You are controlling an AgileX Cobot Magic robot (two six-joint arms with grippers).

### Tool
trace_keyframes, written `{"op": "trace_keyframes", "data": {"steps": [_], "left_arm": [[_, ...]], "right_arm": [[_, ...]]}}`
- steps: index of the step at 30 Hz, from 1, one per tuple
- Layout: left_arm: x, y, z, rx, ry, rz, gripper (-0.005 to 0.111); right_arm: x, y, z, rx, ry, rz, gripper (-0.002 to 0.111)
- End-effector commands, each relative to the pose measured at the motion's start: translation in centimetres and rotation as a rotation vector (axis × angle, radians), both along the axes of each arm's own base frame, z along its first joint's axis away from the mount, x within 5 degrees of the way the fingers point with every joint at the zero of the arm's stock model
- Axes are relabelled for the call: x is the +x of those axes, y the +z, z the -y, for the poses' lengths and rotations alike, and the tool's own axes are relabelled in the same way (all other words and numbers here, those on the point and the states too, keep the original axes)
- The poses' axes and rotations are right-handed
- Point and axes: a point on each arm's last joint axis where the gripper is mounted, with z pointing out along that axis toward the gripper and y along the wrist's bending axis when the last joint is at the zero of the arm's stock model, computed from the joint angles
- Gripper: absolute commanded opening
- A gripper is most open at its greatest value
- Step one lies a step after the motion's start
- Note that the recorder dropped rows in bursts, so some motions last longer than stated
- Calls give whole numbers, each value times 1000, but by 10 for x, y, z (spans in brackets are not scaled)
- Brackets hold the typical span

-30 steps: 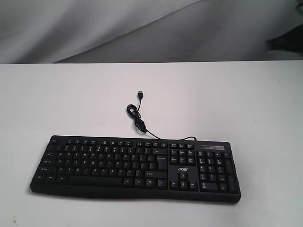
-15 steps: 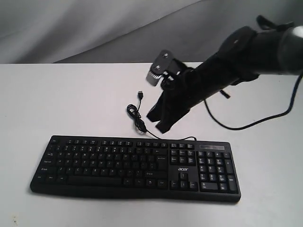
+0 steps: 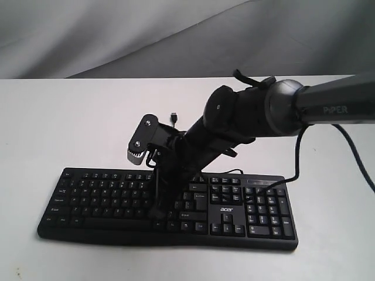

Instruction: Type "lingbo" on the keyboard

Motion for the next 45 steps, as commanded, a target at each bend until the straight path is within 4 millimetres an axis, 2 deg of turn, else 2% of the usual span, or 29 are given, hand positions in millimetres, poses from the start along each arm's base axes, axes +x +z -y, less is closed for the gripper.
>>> {"op": "trace_keyframes", "data": {"steps": [1,7,45], "left_arm": [[0,-1,0,-5,0,7,1],[0,-1,0,-5,0,7,1],[0,-1,0,-5,0,7,1]], "right_arm": [[-5,2,-4,-14,19,-7,0],[-11,0,-6,-64,36,-15,0],[-11,-2,-5,-72,33,-6,0]]}}
